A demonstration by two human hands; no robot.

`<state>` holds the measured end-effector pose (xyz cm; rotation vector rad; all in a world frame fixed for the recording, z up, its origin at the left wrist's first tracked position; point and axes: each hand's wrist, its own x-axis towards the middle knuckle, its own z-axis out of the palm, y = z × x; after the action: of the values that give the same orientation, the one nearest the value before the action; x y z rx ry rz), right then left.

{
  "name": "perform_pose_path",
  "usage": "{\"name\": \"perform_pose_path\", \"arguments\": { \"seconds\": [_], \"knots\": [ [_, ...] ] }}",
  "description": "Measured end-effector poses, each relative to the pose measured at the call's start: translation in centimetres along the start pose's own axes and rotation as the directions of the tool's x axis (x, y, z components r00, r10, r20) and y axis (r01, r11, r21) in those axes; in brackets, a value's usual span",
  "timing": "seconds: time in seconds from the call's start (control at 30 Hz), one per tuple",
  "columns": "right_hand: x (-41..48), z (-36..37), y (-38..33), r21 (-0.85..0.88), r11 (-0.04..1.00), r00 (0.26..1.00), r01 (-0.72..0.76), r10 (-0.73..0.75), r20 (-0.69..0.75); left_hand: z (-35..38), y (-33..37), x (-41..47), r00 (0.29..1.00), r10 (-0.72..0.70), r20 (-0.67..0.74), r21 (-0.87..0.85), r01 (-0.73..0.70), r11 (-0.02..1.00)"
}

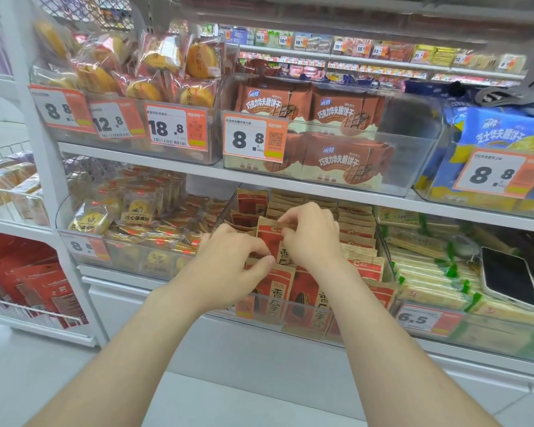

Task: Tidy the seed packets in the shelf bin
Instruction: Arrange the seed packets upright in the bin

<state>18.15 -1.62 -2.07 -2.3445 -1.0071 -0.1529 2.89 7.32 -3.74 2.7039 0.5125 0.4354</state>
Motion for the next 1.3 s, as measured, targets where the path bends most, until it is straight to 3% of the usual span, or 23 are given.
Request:
{"name": "perform_pose_path", "arguments": {
  "seconds": [0.17,0.3,0.53,0.67,0.77,0.87,1.0,1.13,1.23,1.3],
  "knots": [
    [-0.9,-1.5,0.1,0.040,0.984,0.983,0.176,-0.173,-0.052,-0.2,-0.5,0.2,0.999,0.007,-0.052,-0.063,-0.011,0.998],
    [-1.9,-3.4,0.7,0.100,0.927,0.907,0.362,-0.325,-0.267,-0.8,0.0,0.3,0.982,-0.034,-0.187,-0.158,0.004,0.987],
    [-4.2,-6.5,1.5,0.217,0.862,0.775,0.459,-0.269,-0.573,-1.1,3.6,0.5,0.844,-0.297,-0.447,-0.375,0.124,0.919],
    [-5.5,-8.4,2.1,0.215,0.830,0.640,0.515,-0.205,-0.741,-0.6,7.2,0.1,0.811,-0.213,-0.545,-0.422,-0.045,0.906],
    [-6.7,-9.8,2.8,0.173,0.834,0.603,0.524,-0.219,-0.767,-0.2,10.2,-0.6,0.786,-0.093,-0.612,-0.417,-0.221,0.882],
    [-8.4,-10.1,3.2,0.212,0.834,0.651,0.510,-0.213,-0.729,0.3,12.3,-1.1,0.819,-0.048,-0.572,-0.492,-0.296,0.819],
    [-10.2,-9.9,2.9,0.530,0.792,0.823,0.303,0.062,-0.564,1.1,13.8,-0.9,0.907,-0.147,-0.395,-0.700,-0.194,0.687],
    [-10.8,-10.5,3.3,0.879,0.461,0.943,0.122,0.222,-0.248,1.1,14.5,-0.2,0.909,-0.348,-0.230,-0.854,-0.018,0.519],
    [-10.9,-10.2,4.1,0.865,0.498,0.979,0.063,0.138,-0.151,1.4,14.5,0.0,0.893,-0.433,-0.124,-0.929,0.049,0.367],
    [-11.0,-9.8,4.5,0.843,0.536,0.987,0.046,0.103,-0.120,1.6,14.7,-0.1,0.899,-0.428,-0.096,-0.947,0.050,0.317]
  ]
}}
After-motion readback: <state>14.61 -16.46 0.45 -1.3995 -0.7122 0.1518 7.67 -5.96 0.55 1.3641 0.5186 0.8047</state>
